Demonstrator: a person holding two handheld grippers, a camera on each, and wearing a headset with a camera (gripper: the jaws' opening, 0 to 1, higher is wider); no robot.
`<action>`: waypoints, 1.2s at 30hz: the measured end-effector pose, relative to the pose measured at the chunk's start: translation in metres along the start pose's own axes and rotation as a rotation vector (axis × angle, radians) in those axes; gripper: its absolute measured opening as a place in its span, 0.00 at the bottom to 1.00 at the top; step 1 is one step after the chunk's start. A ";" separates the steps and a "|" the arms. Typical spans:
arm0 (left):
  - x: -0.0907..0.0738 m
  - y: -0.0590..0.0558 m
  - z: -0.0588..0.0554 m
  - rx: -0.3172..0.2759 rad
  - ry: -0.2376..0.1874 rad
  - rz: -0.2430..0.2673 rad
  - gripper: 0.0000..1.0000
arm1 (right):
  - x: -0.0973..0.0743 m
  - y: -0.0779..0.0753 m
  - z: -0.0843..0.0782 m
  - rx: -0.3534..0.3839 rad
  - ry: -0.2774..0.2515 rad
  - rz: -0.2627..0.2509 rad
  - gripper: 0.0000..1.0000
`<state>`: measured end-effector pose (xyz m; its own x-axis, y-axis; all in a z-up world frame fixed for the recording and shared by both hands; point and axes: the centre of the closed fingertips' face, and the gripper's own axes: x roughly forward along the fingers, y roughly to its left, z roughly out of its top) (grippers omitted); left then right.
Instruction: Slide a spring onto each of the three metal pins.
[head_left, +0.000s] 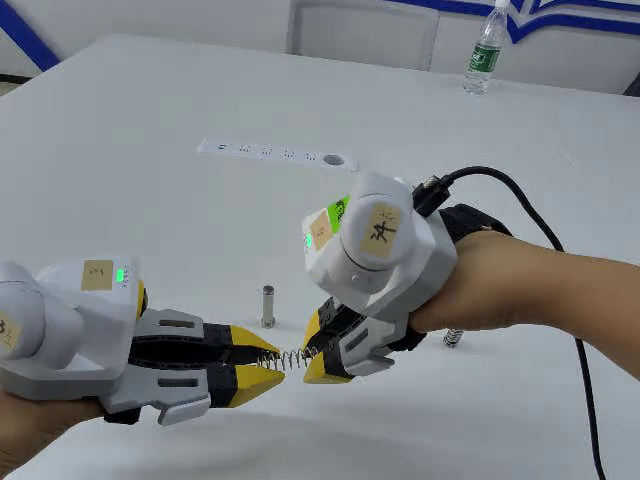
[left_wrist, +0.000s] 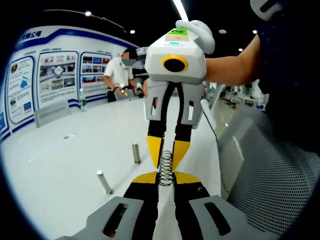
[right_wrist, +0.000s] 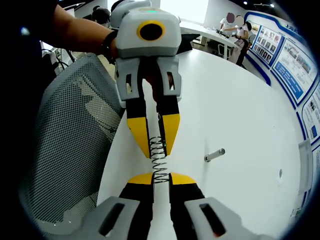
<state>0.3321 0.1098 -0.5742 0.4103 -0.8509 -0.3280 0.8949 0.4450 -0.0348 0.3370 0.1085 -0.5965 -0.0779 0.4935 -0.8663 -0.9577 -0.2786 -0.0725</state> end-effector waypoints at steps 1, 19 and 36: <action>0.000 0.000 0.000 -0.001 0.001 0.000 0.10 | -0.002 0.000 0.001 0.003 -0.004 -0.003 0.12; 0.003 0.002 -0.007 -0.001 0.030 0.008 0.10 | -0.017 0.002 0.039 -0.026 -0.067 0.004 0.12; 0.007 0.006 -0.007 0.004 0.027 0.025 0.12 | -0.014 -0.001 0.049 -0.046 -0.063 0.011 0.12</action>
<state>0.3387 0.1086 -0.5836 0.4280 -0.8315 -0.3542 0.8850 0.4650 -0.0223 0.3251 0.1420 -0.5607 -0.1065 0.5404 -0.8346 -0.9432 -0.3206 -0.0872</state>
